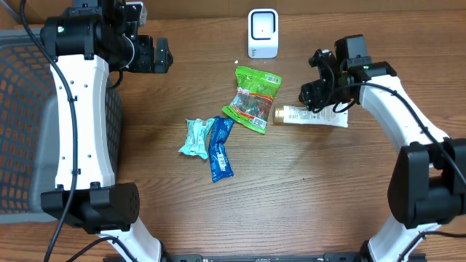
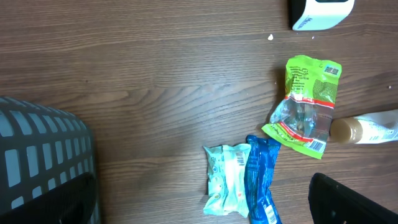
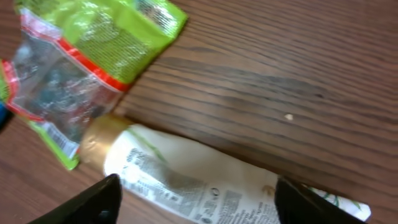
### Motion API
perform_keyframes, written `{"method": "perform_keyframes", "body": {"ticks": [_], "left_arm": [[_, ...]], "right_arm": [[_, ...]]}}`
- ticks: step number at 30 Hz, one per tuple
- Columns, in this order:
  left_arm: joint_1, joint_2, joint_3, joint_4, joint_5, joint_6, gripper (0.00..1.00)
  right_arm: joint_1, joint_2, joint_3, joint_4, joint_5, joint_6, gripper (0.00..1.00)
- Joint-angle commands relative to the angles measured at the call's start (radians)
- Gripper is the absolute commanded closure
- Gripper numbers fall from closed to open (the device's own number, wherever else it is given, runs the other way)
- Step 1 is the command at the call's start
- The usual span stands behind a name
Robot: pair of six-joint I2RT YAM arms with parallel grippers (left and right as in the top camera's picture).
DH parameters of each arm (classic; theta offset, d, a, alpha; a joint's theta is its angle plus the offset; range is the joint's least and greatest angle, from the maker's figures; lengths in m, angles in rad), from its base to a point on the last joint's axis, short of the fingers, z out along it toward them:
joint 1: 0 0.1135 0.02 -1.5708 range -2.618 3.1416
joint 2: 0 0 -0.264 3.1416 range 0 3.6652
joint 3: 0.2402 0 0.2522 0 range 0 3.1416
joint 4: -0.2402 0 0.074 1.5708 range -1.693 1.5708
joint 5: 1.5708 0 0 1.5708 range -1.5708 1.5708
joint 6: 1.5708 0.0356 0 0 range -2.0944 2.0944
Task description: Scan the item barcode
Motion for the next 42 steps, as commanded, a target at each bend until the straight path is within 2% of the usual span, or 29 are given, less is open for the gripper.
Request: {"method": "perform_keyframes", "body": {"ticks": [1, 4, 11, 15, 19, 24, 32, 38, 42], "left_arm": [[0.003, 0.005, -0.004, 0.003, 0.011, -0.003, 0.0], [0.003, 0.005, -0.004, 0.003, 0.011, -0.003, 0.0], [0.003, 0.005, -0.004, 0.003, 0.011, -0.003, 0.0], [0.003, 0.005, -0.004, 0.003, 0.011, -0.003, 0.0], [0.003, 0.005, -0.004, 0.003, 0.011, -0.003, 0.0], [0.003, 0.005, -0.004, 0.003, 0.012, -0.003, 0.0], [0.003, 0.005, -0.004, 0.003, 0.011, -0.003, 0.01], [0.003, 0.005, -0.004, 0.003, 0.011, -0.003, 0.0], [0.003, 0.005, -0.004, 0.003, 0.011, -0.003, 0.0]], "right_arm": [[-0.025, 0.066, -0.013, 0.012, 0.014, 0.024, 0.3], [-0.04, 0.097, -0.013, 0.006, 0.029, 0.093, 0.37], [-0.091, 0.105, -0.013, -0.145, 0.043, 0.257, 0.38], [-0.108, 0.105, -0.013, -0.32, 0.016, 0.271, 0.41], [-0.107, 0.105, -0.013, -0.402, -0.041, 0.27, 0.37], [-0.107, 0.105, -0.013, -0.45, -0.165, 0.157, 0.34], [-0.107, 0.105, -0.015, -0.44, -0.256, -0.009, 0.12], [-0.107, 0.105, -0.081, -0.366, -0.237, -0.068, 0.11], [-0.107, 0.105, -0.153, -0.291, -0.178, -0.068, 0.18]]}}
